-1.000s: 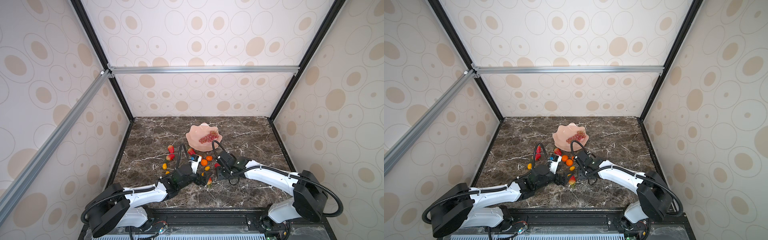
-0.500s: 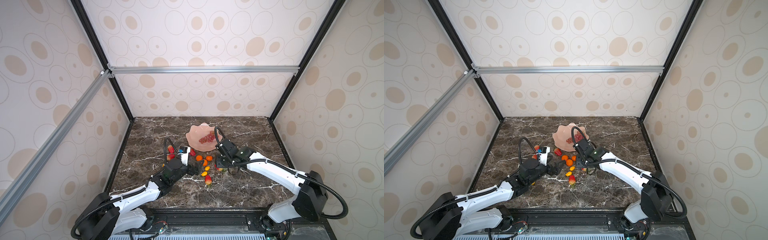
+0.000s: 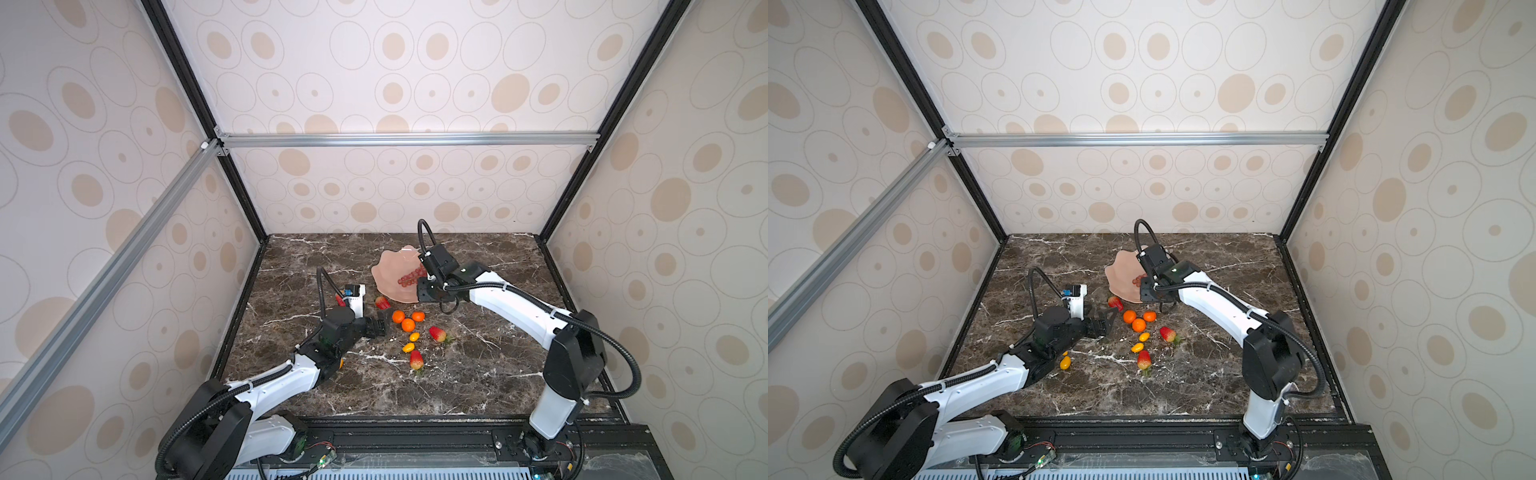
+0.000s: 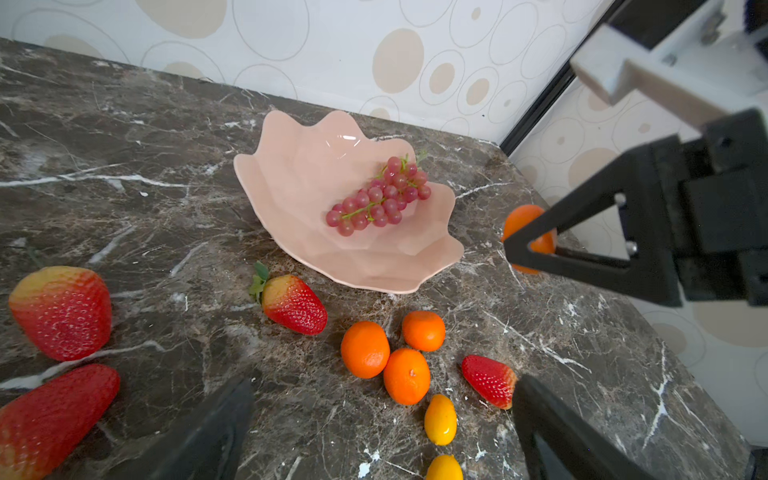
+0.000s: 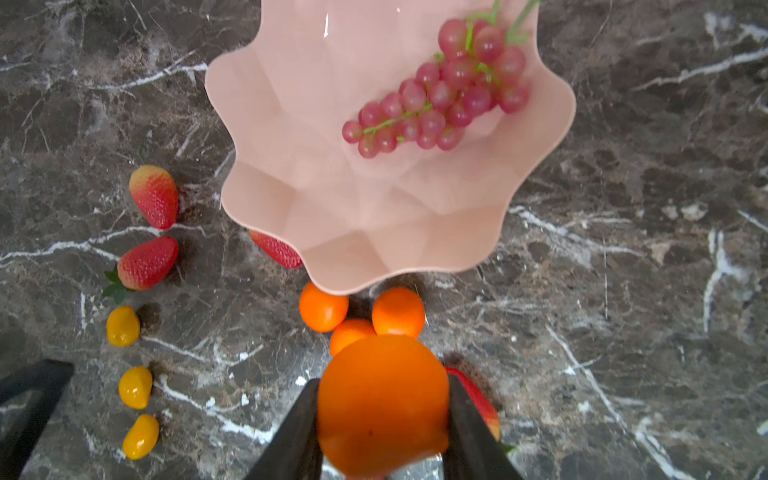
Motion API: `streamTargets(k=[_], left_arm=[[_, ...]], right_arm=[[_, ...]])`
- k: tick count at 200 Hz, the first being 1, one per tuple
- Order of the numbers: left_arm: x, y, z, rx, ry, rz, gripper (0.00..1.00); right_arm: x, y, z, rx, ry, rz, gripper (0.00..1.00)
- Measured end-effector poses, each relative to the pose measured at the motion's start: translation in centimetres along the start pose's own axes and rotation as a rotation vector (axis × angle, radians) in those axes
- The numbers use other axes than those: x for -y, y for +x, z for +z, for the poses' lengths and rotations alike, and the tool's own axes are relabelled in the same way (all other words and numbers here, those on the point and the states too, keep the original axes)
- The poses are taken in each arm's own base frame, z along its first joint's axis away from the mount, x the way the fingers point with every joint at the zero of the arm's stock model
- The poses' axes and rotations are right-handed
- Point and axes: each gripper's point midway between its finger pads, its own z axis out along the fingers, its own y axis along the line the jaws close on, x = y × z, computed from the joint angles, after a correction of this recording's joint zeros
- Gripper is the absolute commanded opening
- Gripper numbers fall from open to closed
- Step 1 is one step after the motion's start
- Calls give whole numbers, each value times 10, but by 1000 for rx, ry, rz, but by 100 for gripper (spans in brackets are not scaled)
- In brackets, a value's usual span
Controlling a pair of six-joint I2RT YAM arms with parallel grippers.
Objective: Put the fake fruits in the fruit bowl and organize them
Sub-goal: 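Carry the tangerine over the pink bowl with the right gripper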
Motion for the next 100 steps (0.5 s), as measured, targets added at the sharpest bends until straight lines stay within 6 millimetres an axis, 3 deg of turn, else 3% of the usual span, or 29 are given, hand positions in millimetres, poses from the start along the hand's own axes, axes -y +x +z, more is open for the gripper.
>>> streamTargets(k=[43, 100], left_arm=[[-9, 4, 9, -21, -3, -44, 98], [-15, -11, 10, 13, 0, -83, 98]], right_arm=[[6, -17, 28, -14, 77, -37, 37], [15, -33, 64, -49, 140, -76, 37]])
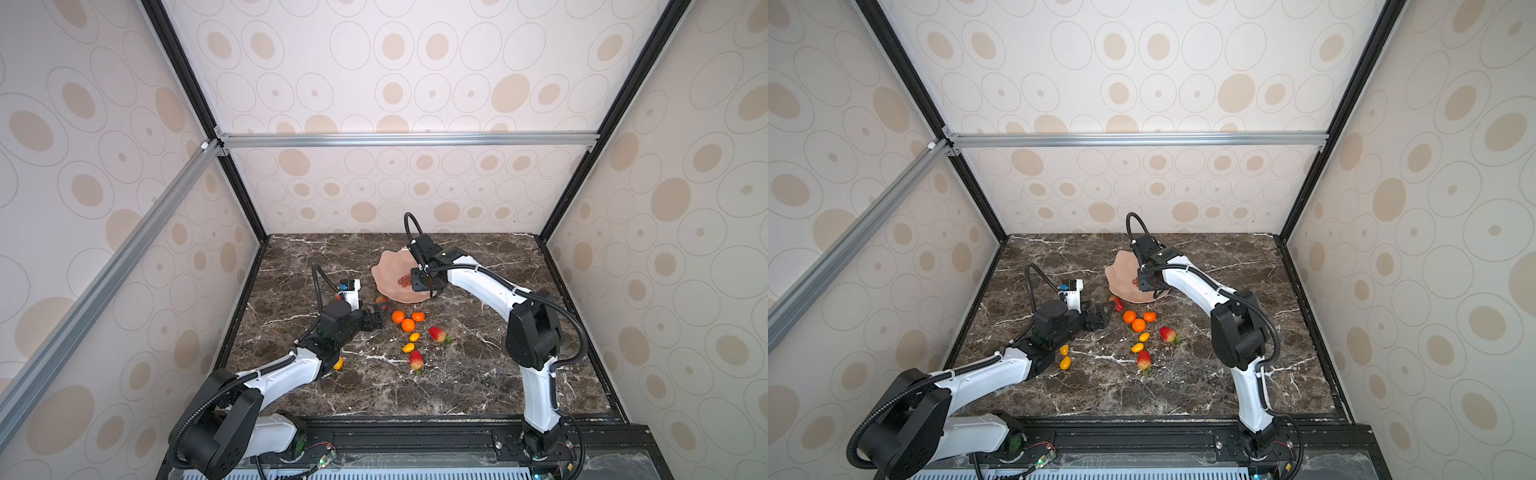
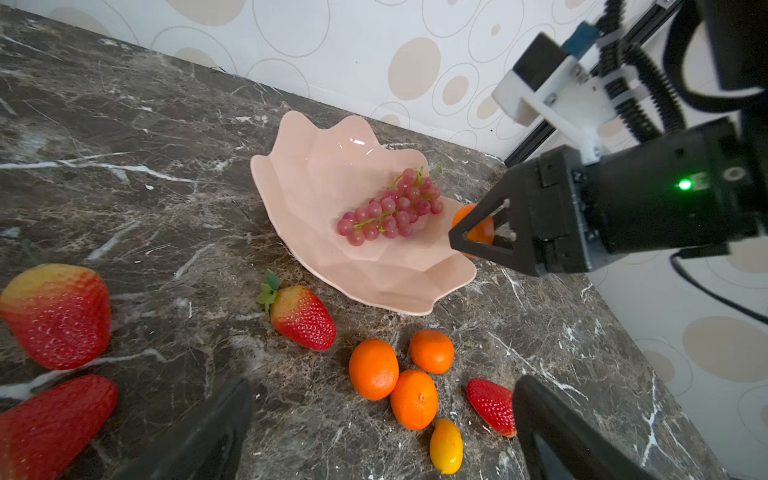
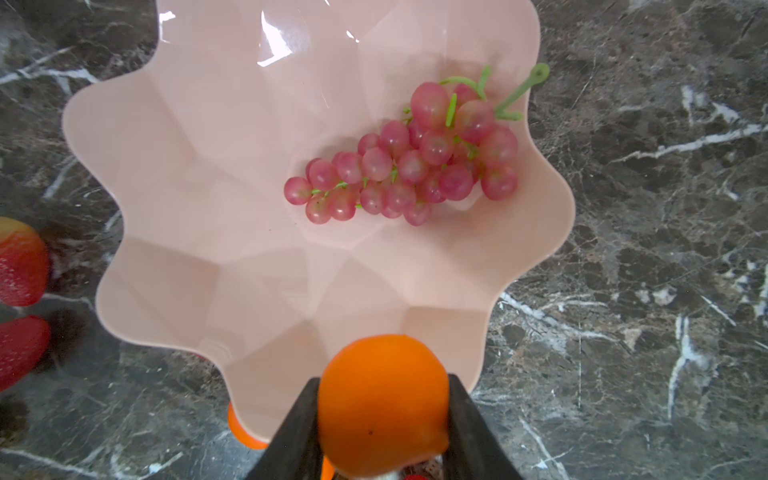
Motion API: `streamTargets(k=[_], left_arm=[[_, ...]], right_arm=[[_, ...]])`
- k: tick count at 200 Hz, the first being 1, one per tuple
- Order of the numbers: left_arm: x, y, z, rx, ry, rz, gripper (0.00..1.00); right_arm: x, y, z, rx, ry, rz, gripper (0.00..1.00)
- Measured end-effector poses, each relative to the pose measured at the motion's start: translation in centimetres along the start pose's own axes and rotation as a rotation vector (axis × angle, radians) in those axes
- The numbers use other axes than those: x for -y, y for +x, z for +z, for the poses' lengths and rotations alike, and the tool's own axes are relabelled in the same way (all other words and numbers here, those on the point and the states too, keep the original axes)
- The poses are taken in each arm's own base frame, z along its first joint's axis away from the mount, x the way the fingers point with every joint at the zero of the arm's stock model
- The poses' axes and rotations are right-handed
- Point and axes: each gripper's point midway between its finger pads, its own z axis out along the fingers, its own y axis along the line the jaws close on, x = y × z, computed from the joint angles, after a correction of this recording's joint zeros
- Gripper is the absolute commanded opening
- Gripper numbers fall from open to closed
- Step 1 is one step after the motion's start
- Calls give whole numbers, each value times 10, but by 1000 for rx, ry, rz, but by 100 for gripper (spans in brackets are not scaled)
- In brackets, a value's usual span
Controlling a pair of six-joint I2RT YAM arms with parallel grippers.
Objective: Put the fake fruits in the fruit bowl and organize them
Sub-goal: 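Carry the tangerine over the pink bowl with the right gripper, then lower the tangerine into the bowl and open the right gripper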
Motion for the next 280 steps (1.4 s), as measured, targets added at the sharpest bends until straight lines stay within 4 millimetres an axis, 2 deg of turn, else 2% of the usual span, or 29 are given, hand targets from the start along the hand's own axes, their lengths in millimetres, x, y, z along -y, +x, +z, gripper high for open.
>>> streamTargets(k=[48, 108, 158, 217, 280], left_arm=[[-4, -5, 0, 15, -5, -28, 98], [-2, -1, 3, -5, 15, -32, 98], [2, -3, 8, -21, 25, -18, 98], [3, -1, 6, -29, 32, -19, 98], [1, -4, -4, -29, 10, -13, 98]], right_arm=[[-11, -1, 29, -56, -2, -37, 37], [-13, 14, 53, -126, 6, -51, 38], [-13, 18, 56, -145, 7, -54, 39], [-13, 23, 64, -162, 16, -57, 49], [-18, 9, 57, -132, 0, -58, 56]])
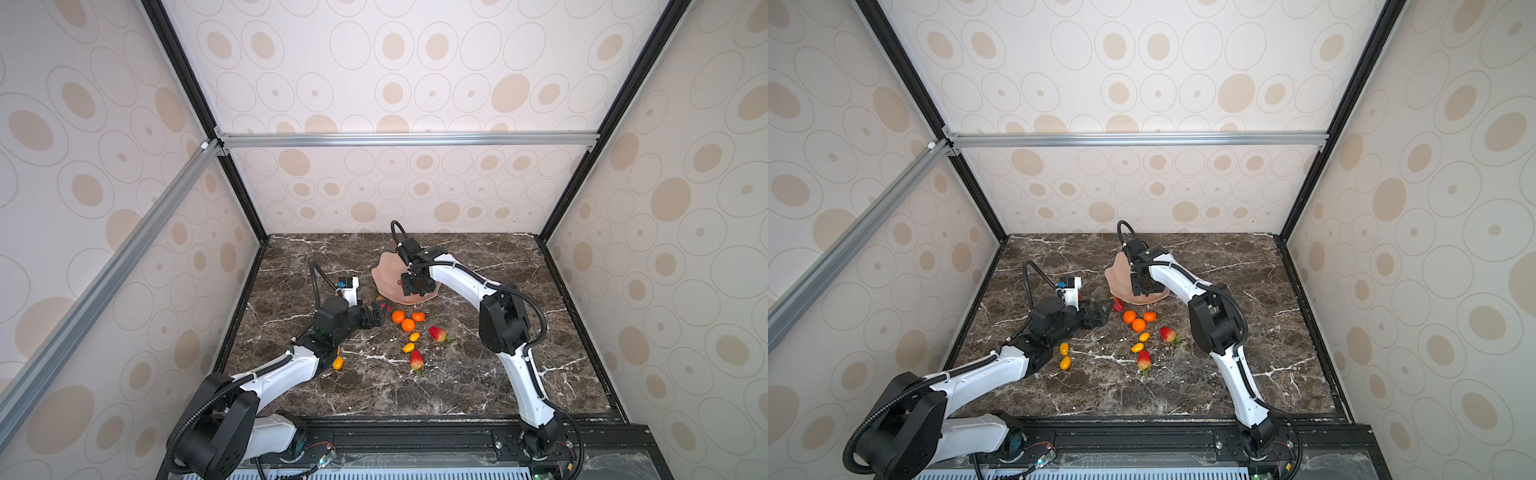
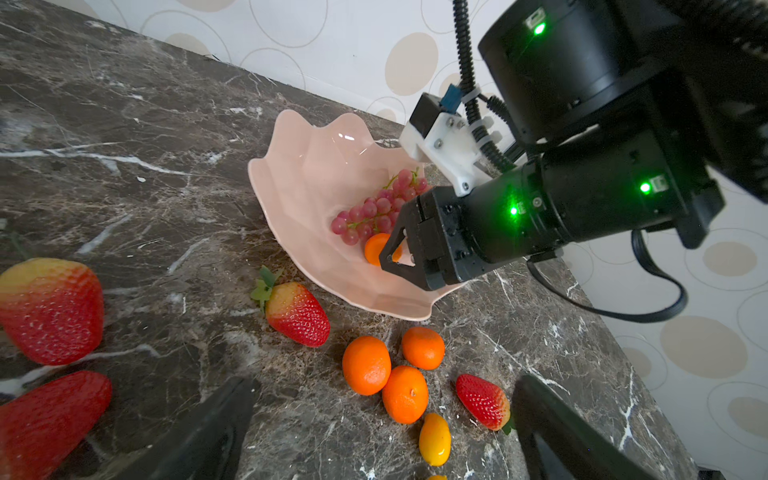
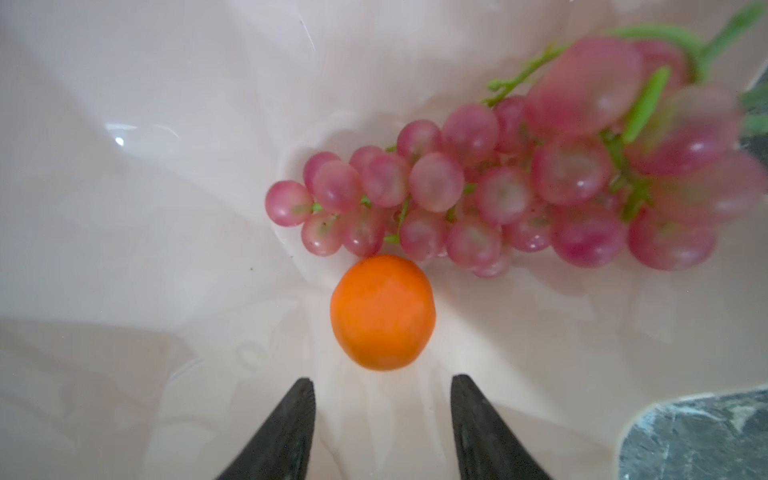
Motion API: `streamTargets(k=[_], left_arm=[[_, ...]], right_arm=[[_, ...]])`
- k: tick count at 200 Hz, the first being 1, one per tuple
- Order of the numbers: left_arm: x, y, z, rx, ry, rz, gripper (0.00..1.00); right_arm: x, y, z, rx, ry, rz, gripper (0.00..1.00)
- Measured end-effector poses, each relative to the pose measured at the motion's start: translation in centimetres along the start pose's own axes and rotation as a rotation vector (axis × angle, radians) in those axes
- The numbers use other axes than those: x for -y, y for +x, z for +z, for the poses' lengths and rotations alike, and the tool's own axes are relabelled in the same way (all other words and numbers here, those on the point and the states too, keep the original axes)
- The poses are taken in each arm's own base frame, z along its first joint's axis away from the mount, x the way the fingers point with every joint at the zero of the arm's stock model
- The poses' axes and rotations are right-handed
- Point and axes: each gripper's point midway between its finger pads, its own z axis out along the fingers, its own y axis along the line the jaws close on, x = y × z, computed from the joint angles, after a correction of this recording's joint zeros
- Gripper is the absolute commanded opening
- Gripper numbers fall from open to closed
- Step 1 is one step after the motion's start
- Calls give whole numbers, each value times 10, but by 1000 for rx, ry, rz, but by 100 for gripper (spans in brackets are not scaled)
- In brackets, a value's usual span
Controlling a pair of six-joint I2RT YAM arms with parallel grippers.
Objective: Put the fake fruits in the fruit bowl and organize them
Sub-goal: 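Lower the tangerine into the bowl and open the right gripper, then move the right gripper back to the tangerines and grasp another one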
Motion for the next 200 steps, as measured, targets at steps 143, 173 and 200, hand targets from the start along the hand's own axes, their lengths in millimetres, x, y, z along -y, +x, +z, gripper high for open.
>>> streamTargets(k=[143, 173, 200], left_arm=[[10, 40, -54, -66, -28, 61, 98], [6, 72, -58, -120, -3, 50, 98], [10, 77, -57, -123, 16, 47, 98]], right_arm=[[-40, 75, -85, 95, -154, -138, 53], [-46, 104, -70, 31, -153, -173, 53], [-46, 109, -65, 16, -151, -164, 53]])
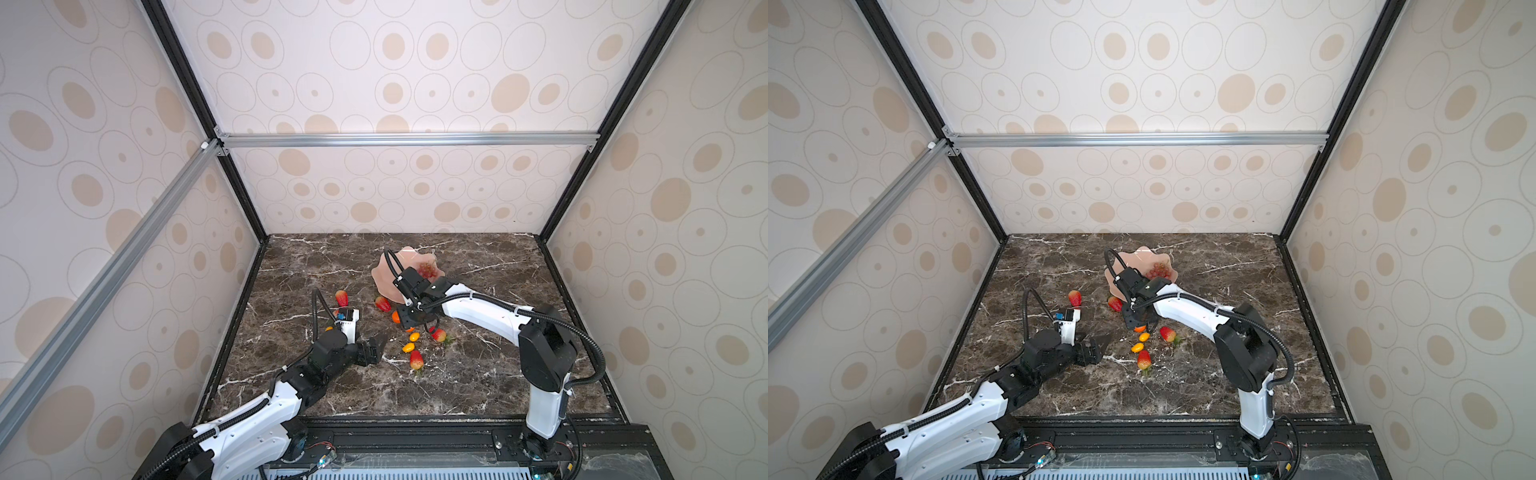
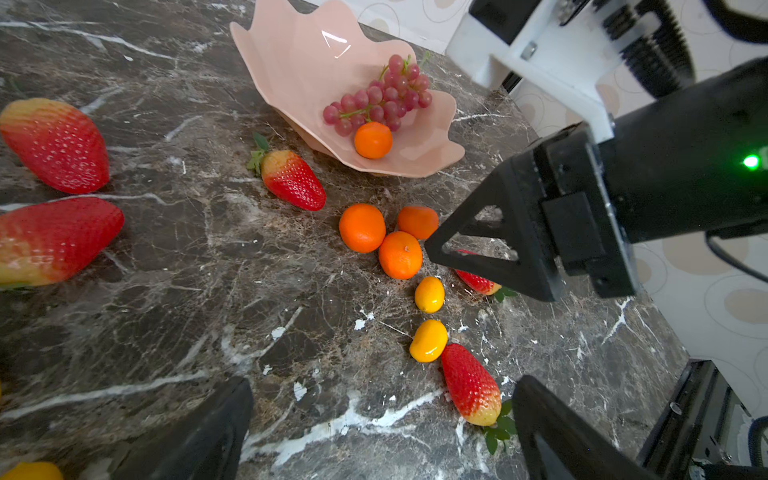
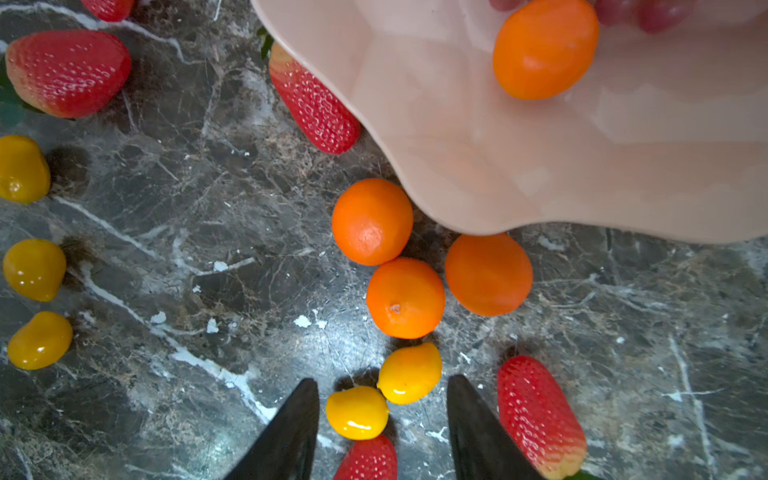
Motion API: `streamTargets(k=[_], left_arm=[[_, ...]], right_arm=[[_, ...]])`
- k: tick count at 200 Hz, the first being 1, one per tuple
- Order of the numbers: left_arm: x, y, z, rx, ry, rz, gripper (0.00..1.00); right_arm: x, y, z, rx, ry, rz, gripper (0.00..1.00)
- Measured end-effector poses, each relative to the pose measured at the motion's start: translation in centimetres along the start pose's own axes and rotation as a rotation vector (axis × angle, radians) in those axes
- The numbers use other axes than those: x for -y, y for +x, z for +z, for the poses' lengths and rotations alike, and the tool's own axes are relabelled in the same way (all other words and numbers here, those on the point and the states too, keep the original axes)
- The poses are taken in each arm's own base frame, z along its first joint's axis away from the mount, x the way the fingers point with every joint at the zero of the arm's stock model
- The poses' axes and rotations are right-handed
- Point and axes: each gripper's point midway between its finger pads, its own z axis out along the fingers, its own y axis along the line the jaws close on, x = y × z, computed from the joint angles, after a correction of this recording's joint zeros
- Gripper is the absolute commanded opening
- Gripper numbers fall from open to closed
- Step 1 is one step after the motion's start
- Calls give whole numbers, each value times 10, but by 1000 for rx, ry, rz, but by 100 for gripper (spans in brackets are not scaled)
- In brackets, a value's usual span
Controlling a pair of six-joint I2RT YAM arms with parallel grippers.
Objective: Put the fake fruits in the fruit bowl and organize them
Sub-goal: 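Move the right gripper back to the tangerines and grasp another one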
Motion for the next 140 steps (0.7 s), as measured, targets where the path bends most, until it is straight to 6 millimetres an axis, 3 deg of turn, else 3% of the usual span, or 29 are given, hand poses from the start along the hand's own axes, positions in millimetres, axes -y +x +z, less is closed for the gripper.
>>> streamTargets(k=[55, 140], left_arm=[[3, -5, 3, 22, 8, -11, 98], [0, -5, 7, 34, -1, -31, 98]], right_arm=[[2, 9, 24, -47, 19, 10, 53], [12, 14, 40, -66, 80, 4, 54]])
